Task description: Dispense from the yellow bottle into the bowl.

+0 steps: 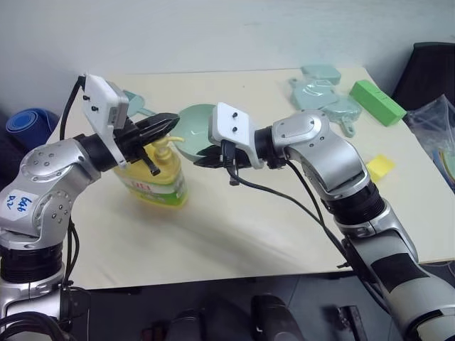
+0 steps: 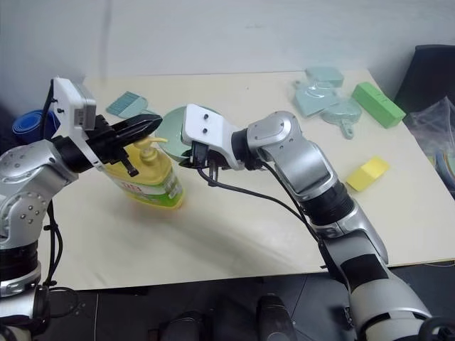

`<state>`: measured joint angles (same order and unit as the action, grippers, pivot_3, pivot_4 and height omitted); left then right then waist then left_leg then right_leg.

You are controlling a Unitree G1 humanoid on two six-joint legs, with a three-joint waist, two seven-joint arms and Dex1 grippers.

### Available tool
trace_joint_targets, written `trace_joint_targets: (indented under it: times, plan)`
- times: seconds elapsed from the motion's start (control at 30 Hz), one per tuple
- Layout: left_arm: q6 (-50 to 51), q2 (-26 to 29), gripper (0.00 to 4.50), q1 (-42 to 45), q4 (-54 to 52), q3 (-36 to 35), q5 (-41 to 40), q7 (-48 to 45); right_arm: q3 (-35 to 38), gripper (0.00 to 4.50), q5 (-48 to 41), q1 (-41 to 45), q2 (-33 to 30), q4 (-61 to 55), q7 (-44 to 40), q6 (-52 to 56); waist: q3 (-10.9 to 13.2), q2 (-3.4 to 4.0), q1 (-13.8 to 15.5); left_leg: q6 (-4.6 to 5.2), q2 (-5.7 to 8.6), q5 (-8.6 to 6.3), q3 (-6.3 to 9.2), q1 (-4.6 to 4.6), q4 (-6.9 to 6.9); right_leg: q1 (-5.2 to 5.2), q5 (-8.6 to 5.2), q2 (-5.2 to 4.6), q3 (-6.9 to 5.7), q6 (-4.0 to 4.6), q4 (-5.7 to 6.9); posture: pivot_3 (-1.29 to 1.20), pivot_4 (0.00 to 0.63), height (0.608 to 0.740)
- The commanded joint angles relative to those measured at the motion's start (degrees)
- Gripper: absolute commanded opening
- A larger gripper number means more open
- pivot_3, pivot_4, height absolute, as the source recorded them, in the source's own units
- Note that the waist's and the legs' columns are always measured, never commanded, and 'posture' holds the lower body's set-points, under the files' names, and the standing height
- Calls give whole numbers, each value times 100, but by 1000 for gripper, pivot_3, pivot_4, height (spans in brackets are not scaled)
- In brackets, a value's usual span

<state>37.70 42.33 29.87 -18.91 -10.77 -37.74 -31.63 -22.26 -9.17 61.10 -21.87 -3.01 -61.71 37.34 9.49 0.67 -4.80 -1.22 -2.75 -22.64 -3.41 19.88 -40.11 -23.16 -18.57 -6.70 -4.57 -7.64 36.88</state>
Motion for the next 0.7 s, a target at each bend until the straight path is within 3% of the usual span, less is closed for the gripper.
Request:
trace_joint_targets:
  times: [0.03,0.1,0.43,0.7]
  plan:
    - [506,-68,23,-510,503,594,442,106,156,0,-99,169,47,-189,41,-27,-1,1,9,0,0,0,-2,-20,4,21,0,0,2,0,-2,0,150,740]
    - [404,-111,23,-554,612,630,542,120,162,0,-107,170,57,-188,55,-16,-8,3,22,0,-2,0,-1,-72,15,74,-1,2,1,2,-20,0,150,740]
    - [33,-539,23,-328,724,68,377,240,265,0,-166,52,-27,-213,120,43,-24,20,81,0,0,-1,4,-71,16,76,-1,1,11,2,-37,0,150,740]
    - [-712,-858,23,-225,361,-1025,-562,-425,804,0,-225,-602,-828,89,68,-457,-3,-15,175,0,2,-1,1,-37,14,61,-1,0,1,1,-50,0,150,740]
